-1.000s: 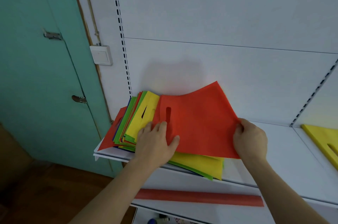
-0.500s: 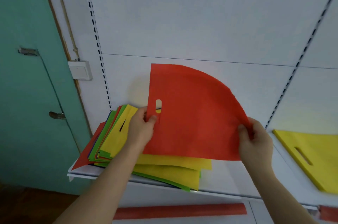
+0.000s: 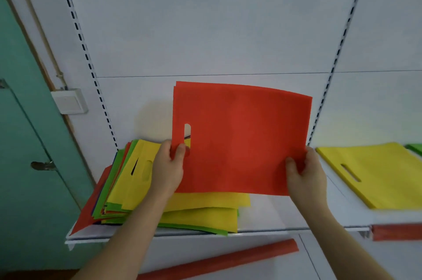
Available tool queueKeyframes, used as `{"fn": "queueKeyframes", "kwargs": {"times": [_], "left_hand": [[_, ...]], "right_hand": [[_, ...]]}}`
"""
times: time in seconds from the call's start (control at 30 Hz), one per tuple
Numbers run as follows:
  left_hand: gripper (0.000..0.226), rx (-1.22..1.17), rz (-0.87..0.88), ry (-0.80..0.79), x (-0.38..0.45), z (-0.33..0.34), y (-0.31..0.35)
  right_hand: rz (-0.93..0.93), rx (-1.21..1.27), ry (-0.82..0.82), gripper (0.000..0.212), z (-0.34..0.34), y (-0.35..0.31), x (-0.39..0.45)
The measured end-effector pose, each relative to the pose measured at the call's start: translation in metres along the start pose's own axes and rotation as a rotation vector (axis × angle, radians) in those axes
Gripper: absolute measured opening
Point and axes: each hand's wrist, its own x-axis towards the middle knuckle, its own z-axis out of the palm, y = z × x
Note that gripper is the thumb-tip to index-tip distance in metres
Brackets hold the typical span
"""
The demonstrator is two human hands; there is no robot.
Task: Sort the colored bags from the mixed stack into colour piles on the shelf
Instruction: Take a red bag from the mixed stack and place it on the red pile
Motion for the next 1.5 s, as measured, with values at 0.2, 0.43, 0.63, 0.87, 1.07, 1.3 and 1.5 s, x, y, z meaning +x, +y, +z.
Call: {"fn": "queueKeyframes", "kwargs": {"times": [0.2,0.43,0.63,0.87,1.07,1.3,1.5], "left_hand": [[0.022,-0.091,0.107,-0.089,0.001,0.037,0.026],[0.017,-0.174,0.121,-0.275,-0.058,0.136,0.055],[0.014,-0.222,0.182,-0.448,-0.138,0.231,0.103],[0.027,-0.222,0.359,-0.645,-0.236,0.352,0.174],[0.046,-0.217,0.455,-0.752,-0.318,0.459,0.227],[0.048,-0.169,0.539,-0.871,-0.380,0.576,0.259],[0.046,-0.145,0.586,-0.899,-0.405,0.694,0.281]], "right_hand": [[0.022,0.015,0.317,0.044,-0.055,-0.014,-0.027],[0.028,-0.318,0.538,0.031,-0.166,0.011,-0.092],[0.060,-0.506,0.654,0.028,-0.281,0.046,-0.135],[0.150,-0.655,0.732,0.037,-0.423,0.095,-0.160],[0.257,-0.747,0.745,0.048,-0.543,0.135,-0.169],[0.374,-0.787,0.760,0.061,-0.636,0.189,-0.159],[0.426,-0.834,0.783,0.065,-0.705,0.247,-0.109]]}}
